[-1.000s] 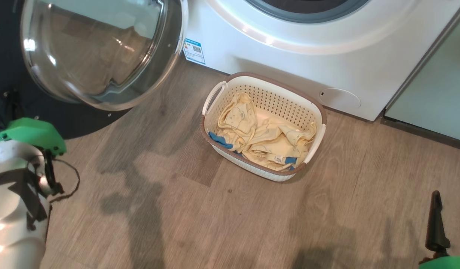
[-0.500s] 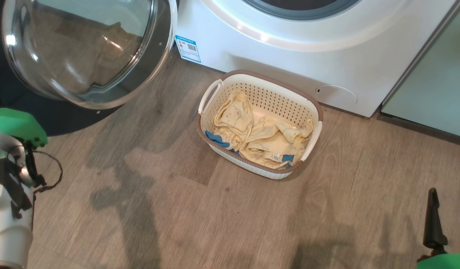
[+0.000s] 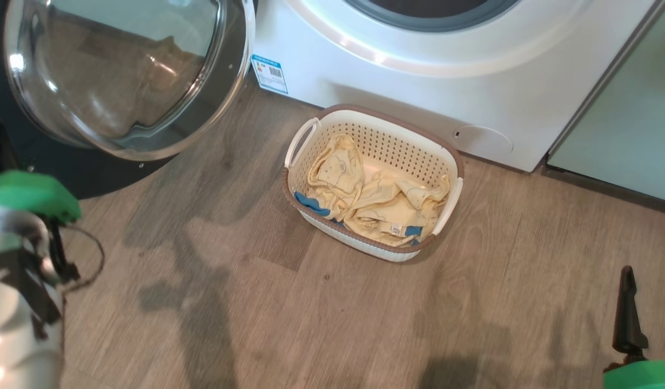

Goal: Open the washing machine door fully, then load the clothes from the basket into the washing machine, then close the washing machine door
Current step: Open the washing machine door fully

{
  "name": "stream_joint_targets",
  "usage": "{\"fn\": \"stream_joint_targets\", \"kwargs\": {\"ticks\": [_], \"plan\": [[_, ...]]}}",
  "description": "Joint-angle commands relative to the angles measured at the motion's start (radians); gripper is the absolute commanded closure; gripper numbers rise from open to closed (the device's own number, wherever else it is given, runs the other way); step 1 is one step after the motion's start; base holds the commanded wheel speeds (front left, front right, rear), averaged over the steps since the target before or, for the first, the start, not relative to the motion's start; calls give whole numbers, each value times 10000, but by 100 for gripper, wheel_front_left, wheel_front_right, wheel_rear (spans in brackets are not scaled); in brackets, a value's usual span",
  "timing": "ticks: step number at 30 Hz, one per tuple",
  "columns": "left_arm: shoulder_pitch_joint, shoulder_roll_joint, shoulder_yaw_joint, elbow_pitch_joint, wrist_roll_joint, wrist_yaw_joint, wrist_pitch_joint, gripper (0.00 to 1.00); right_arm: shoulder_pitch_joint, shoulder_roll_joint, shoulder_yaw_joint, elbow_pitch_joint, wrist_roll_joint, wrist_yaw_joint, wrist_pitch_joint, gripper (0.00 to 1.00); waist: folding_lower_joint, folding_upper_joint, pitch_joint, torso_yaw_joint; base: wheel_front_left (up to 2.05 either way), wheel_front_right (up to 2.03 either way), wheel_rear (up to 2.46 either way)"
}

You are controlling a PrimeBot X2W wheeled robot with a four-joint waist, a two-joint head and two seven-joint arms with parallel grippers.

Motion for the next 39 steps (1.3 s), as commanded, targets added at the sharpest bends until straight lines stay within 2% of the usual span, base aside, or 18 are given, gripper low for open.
{"fn": "stream_joint_targets", "kwargs": {"ticks": [1,7,13,19,29,30,31,32,34,35,36,38,39], "plan": [[20,381,434,-515,126,-46,-62,100,-271,-129,149,-271,35,-29,-95,0,-1,0,-22,-15,0,0,0],[1257,-356,756,-2113,441,-62,-62,100,-283,-79,173,-222,61,-29,-95,0,-1,0,-217,-131,0,0,0],[2776,-1087,443,-3763,966,-294,-62,100,-311,-48,288,-106,101,-29,-95,0,-1,0,-476,-310,0,0,0],[3927,-1730,-341,-4939,1403,-558,-62,100,-252,-31,438,-9,177,-29,-95,0,-1,0,-738,-505,0,0,0],[4324,-2109,-1817,-5324,1720,-1110,-63,100,-200,-21,670,-146,265,-29,-95,0,-1,0,-1132,-1025,0,0,0],[4318,-2121,-1925,-5316,1744,-1151,-63,93,-176,-20,675,-129,241,-29,-95,0,-1,0,-1176,-1091,0,0,0],[4318,-2121,-1925,-5316,1744,-1151,-63,93,-176,-20,675,-129,241,-29,-95,0,-1,0,-1176,-1091,0,0,0],[4309,-2130,-2051,-5309,1760,-1222,-63,71,-156,-20,681,-128,238,-29,-95,0,-1,0,-1209,-1160,0,0,0],[4309,-2119,-2219,-5222,1799,-1317,-63,56,-129,-20,718,-160,211,-29,-95,0,-1,0,-1266,-1329,0,0,0],[4332,-2125,-2292,-5182,1818,-1336,-63,38,-112,-20,736,-163,194,-29,-95,0,-1,0,-1309,-1426,0,0,0],[4358,-2129,-2368,-5139,1838,-1357,-63,15,-97,-20,742,-181,165,-29,-95,0,-1,0,-1324,-1518,0,0,0],[4388,-2145,-2491,-5082,1859,-1372,-62,0,-79,-19,766,-209,137,-29,-95,0,-1,0,-1372,-1717,0,0,0],[4396,-2153,-2537,-5029,1857,-1376,-50,0,-66,-19,763,-214,121,-29,-95,0,-1,0,-1390,-1807,0,0,0]]}}
